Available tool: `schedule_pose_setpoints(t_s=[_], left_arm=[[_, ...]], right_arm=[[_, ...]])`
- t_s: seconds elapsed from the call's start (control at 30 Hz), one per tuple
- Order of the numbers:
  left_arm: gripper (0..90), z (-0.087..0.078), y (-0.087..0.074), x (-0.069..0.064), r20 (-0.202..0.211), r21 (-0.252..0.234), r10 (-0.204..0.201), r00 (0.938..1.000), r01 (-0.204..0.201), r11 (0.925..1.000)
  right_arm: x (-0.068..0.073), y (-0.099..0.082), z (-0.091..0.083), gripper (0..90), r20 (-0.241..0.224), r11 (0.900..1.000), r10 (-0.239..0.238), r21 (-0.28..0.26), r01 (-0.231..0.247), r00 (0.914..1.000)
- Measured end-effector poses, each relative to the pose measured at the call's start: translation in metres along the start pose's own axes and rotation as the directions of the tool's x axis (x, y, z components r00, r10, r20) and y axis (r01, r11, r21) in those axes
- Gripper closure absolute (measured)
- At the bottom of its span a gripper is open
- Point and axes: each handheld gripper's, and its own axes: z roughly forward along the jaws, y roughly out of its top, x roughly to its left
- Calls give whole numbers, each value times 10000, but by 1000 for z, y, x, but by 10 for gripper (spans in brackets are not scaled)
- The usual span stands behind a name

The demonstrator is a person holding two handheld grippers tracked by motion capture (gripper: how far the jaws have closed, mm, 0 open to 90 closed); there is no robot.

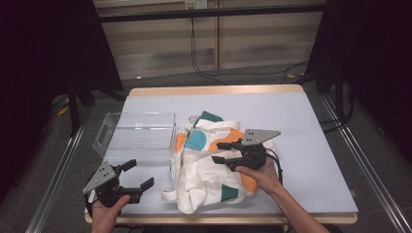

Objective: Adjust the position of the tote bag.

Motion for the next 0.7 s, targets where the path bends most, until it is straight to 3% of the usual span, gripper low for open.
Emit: schedule_pose_setpoints(t_s=[0.27, 0.4, 0.7], left_arm=[[60, -3, 0, 1, 48, 27, 23, 10000, -23, 10000], [60, -5, 0, 1, 43, -30, -6, 10000, 6, 10000], [62, -1, 1, 0, 186, 151, 156, 9997, -159, 9998]], right_arm=[[-2, 8, 28, 533, -489, 9991, -197, 365, 215, 9986], [-3, 6, 43, 535, -679, 9993, 182, 342, -159, 9975], [-12, 11, 71, 547, -650, 9948, -46, 1015, 112, 9979]])
